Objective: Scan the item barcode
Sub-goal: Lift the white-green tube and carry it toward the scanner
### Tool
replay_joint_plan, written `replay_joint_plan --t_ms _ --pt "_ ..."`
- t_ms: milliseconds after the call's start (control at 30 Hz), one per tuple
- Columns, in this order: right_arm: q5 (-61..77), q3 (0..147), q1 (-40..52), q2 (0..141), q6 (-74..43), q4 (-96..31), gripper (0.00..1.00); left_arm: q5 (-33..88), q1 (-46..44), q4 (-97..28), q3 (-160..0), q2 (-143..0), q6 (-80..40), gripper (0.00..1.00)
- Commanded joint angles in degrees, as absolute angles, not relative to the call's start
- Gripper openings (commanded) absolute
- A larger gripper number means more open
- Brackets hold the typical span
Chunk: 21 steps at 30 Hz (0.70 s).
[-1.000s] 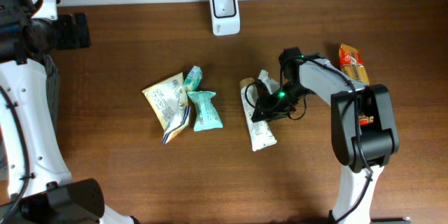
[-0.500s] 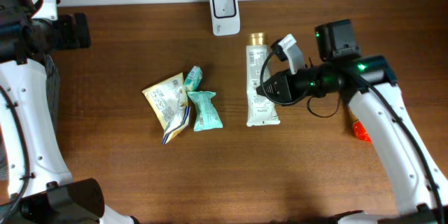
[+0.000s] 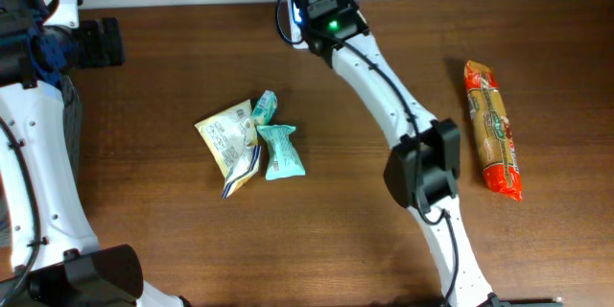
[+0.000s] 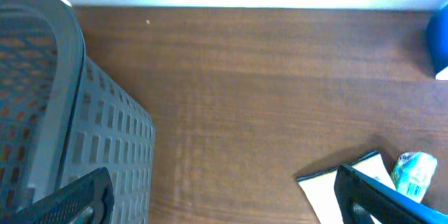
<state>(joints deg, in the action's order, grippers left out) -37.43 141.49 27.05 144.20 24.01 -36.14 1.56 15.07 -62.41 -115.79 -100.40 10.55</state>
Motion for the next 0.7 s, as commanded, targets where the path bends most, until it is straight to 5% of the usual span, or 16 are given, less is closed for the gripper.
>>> replay_joint_plan --t_ms 0,667 --pt "-47.2 143.26 27.09 146.5 30.02 -29.52 0.04 1.96 15.18 -62.28 -115.77 -100.47 11.44 0.99" --pt "-39.92 139.39 27.55 147.92 32.36 -33.67 0.04 1.96 15.18 -62.28 -115.77 -100.47 11.44 0.99"
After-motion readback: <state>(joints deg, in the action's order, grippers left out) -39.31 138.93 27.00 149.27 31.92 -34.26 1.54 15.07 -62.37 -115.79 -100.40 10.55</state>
